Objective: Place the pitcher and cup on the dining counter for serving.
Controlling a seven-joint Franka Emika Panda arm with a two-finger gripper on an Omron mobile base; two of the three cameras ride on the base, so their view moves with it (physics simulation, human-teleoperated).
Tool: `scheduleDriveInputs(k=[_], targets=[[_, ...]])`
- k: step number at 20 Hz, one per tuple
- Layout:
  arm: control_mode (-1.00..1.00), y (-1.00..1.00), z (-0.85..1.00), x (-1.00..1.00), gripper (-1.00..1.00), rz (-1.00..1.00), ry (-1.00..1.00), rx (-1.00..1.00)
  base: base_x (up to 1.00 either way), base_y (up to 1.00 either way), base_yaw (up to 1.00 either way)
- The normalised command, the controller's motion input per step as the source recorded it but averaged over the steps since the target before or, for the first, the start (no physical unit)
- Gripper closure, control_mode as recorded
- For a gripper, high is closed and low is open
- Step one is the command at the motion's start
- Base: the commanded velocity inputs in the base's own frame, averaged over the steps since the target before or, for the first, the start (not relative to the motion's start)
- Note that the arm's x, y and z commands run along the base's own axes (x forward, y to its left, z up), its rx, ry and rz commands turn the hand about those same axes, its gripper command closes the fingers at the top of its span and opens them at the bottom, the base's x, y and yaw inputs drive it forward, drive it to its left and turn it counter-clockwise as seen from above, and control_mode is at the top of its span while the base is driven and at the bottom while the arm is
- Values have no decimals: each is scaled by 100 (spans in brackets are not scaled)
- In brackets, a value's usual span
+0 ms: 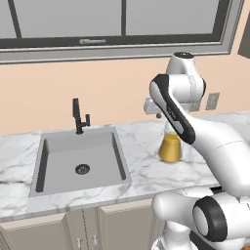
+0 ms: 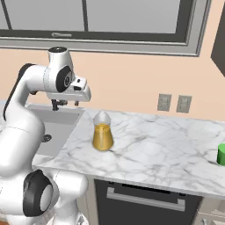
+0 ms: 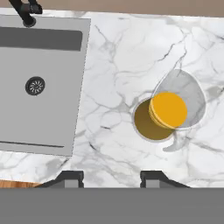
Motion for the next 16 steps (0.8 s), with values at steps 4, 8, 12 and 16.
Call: scheduleDriveInputs(k=[4, 8, 12, 16], targets=[[-100, -16, -5, -30, -100, -2, -3, -2, 0, 0, 0], [-100, -77, -43, -39, -100, -1, -1, 0, 0, 0, 0], [-100, -74, -81, -20, -100, 0, 5, 0, 0, 0, 0], [-100, -29, -76, 2, -100, 0, 2, 0, 0, 0, 0]])
